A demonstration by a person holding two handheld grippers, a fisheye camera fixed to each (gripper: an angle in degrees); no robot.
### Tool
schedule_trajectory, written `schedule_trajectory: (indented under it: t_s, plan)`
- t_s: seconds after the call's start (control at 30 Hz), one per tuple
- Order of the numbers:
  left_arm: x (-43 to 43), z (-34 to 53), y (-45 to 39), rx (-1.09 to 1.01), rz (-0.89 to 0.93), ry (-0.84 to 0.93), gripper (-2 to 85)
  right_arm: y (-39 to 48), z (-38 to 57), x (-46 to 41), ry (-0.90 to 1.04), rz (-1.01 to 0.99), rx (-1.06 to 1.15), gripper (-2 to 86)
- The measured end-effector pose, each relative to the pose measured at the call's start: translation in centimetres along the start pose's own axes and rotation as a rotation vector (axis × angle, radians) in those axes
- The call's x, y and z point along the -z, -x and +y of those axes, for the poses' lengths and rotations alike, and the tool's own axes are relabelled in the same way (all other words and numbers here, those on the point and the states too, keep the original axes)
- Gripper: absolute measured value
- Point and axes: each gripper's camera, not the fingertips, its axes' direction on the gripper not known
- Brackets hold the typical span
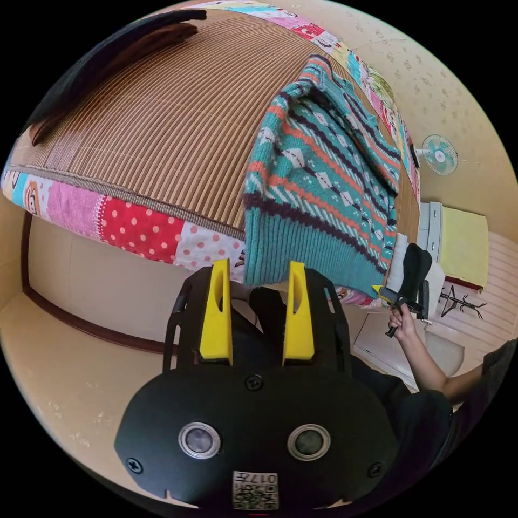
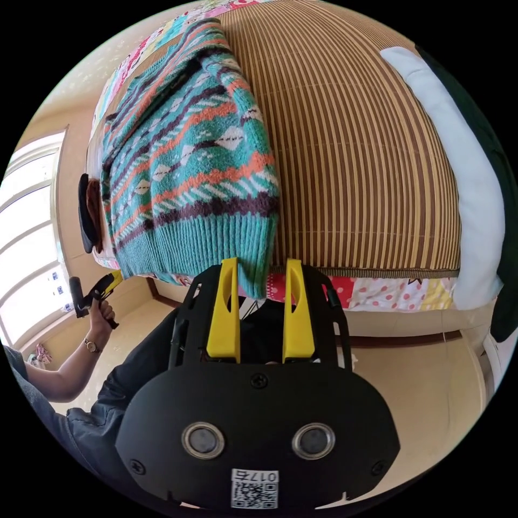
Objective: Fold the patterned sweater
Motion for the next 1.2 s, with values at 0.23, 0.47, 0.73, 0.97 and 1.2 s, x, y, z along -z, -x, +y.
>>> schedule_trajectory:
  t_s: [0.23,0.47,0.73,0.97,1.2]
  plan:
    - [0.5,-4.6,2.3,-0.185,0.376,0.28,5.2,-2.7,0.6,4.7,0.047,-0.117,0.13,3.4]
    - [5.0,2.2,4.8,-0.168,0.694,0.541,5.0,-10.6,10.8,9.7,0.124,-0.673,-0.032,2.2]
    - [13.0,-9.3,5.2,-0.152,1.264,-0.144,5.1,-10.4,2.8,17.2,-0.555,-1.326,0.002,2.0]
    - [8.8,-26.9,4.6,-0.021,1.065,-0.225,5.1,-9.2,-17.3,13.8,-0.595,-1.238,-0.231,1.9]
    - [3.0,-35.1,5.0,0.04,0.927,-0.232,5.6,-9.6,-24.6,10.7,-0.57,-0.989,-0.333,2.2]
